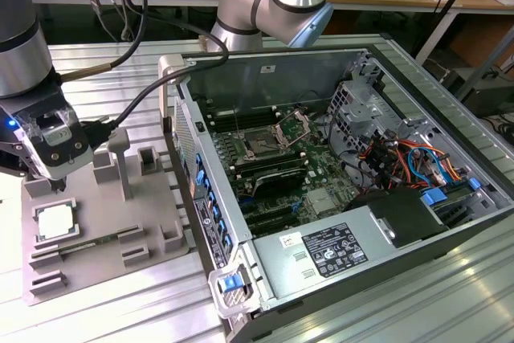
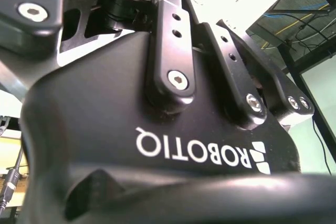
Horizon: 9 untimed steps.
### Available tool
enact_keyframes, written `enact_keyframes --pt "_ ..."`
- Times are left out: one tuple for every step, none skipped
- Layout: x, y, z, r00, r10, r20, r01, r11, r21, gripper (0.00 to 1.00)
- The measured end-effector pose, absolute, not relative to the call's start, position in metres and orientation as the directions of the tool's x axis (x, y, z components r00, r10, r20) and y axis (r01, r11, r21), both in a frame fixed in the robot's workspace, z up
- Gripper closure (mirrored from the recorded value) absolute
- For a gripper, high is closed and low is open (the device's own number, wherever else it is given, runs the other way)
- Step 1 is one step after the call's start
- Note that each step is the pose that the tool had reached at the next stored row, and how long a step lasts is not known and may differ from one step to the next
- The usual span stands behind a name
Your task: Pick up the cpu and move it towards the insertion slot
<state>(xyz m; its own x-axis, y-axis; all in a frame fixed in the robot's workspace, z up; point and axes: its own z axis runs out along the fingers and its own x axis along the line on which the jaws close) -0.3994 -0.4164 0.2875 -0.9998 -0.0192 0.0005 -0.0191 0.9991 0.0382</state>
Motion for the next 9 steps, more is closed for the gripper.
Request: enact_keyframes --pt "-0.3994 -0.4164 0.2873 -1.0 -0.019 0.0 -0.019 0.999 0.038 0.89" --pt "-0.3994 -0.4164 0.2873 -1.0 -0.019 0.001 -0.019 0.999 0.038 0.89" --pt "-0.3994 -0.4164 0.2871 -1.0 -0.019 0.0 -0.019 0.999 0.038 0.89" --pt "-0.3994 -0.4164 0.287 -1.0 -0.019 0.001 -0.019 0.999 0.038 0.89" --pt "-0.3995 -0.4163 0.2868 -1.0 -0.019 0.0 -0.019 0.999 0.038 0.89" --pt "-0.3995 -0.4163 0.2867 -1.0 -0.019 0.001 -0.019 0.999 0.038 0.89" --pt "-0.3995 -0.4164 0.2865 -1.0 -0.019 0.001 -0.019 0.999 0.038 0.89" --pt "-0.3994 -0.4164 0.2862 -1.0 -0.019 0.001 -0.019 0.999 0.038 0.89" --pt "-0.3994 -0.4164 0.2861 -1.0 -0.019 0.001 -0.019 0.999 0.038 0.89"
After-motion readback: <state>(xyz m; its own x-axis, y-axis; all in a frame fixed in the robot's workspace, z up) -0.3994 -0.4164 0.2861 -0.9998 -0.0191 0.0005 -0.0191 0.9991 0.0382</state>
